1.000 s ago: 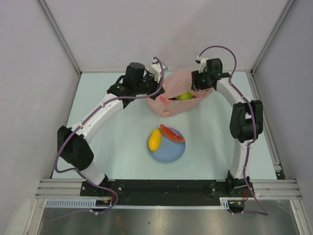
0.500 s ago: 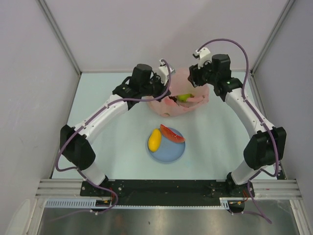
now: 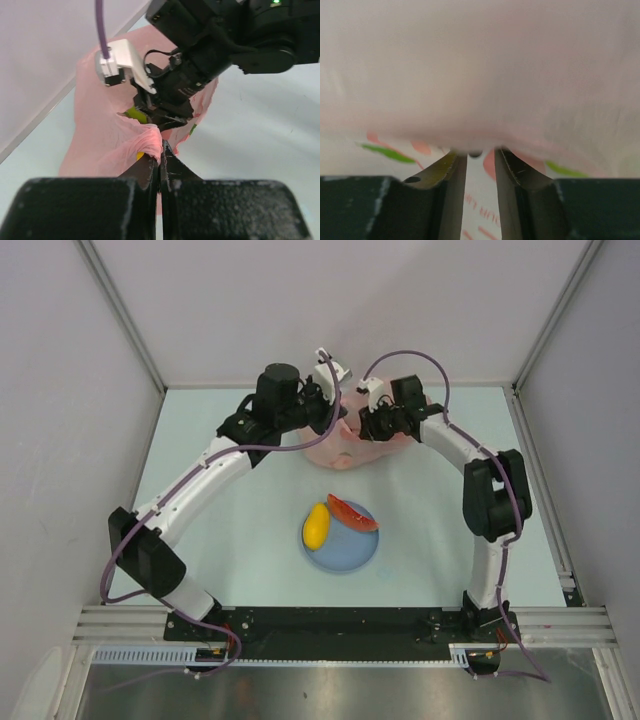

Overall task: Take the fake fruits out of the plastic bag
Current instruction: Take out the fake fruit from the plastic bag.

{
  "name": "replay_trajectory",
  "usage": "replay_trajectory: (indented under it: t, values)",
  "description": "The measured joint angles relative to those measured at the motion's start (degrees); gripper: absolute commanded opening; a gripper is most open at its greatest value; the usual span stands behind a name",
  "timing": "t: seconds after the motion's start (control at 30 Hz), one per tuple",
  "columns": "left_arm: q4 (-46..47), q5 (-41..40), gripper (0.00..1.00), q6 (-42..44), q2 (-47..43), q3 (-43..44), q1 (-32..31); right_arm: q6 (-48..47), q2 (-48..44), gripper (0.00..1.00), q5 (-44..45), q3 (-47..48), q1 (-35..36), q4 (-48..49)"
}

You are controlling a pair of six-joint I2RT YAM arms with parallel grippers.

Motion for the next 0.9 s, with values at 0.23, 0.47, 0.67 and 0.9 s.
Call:
replay_trajectory:
  t: [0.23, 0.47, 0.67, 0.9]
  values:
    - [0.0, 0.09, 0.0, 0.15, -0.17, -2.12, 0.0, 2.27, 6.16, 0.82, 7.63, 5.6, 2.69, 4.9]
    - [0.2, 0.28, 0.0, 0.55, -0.2, -4.0, 0.0, 1.75, 10.4, 0.87, 20.48, 9.22, 2.4, 5.35]
    - [0.59, 0.59, 0.0, 0.44, -0.2, -5.31, 0.0, 1.46, 11.19, 0.89, 24.11, 9.22, 0.81, 2.27]
    - [0.92, 0.98, 0.0, 0.07, -0.2, -5.66, 0.0, 1.05, 14.99, 0.88, 25.81, 10.99, 1.29, 1.18]
